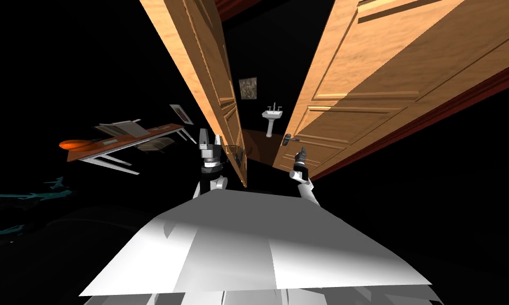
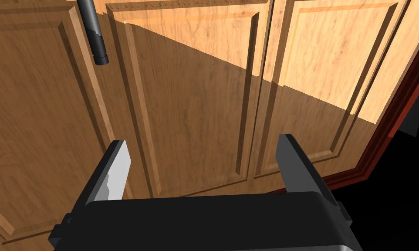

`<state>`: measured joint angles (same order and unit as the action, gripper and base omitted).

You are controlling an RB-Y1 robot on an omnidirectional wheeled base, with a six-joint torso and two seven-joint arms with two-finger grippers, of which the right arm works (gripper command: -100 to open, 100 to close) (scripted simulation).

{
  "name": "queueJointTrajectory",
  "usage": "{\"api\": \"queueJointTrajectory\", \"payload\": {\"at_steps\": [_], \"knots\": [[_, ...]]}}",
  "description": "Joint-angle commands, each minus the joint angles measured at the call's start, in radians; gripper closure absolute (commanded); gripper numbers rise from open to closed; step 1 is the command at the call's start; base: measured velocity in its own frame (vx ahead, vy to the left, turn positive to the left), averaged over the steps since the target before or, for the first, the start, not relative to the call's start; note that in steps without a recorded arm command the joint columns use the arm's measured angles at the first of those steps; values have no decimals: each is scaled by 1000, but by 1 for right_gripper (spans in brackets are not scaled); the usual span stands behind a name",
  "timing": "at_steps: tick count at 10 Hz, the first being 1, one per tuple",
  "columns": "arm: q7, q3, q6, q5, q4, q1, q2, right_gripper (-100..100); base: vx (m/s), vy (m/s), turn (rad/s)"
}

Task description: Pull the door open

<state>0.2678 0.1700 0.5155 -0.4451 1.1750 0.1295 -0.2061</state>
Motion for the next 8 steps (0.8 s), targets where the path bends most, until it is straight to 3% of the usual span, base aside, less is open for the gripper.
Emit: {"api": "queueJointTrajectory", "payload": {"at_steps": [1, 2, 3, 6, 7, 8], "knots": [[10, 7, -2, -19, -50, 26, -9, -100, 49, -23, 103], [19, 13, -2, -34, -85, 47, -16, -100, 70, -36, 196], [19, 13, -2, -34, -95, 47, -16, -100, 54, -41, 44], [43, 29, -1, -77, -206, 107, -34, -100, 54, -54, 137], [43, 29, -1, -77, -211, 107, -34, -100, 42, -45, 49], [50, 34, -1, -91, -244, 126, -40, -100, 38, -46, 81]]}}
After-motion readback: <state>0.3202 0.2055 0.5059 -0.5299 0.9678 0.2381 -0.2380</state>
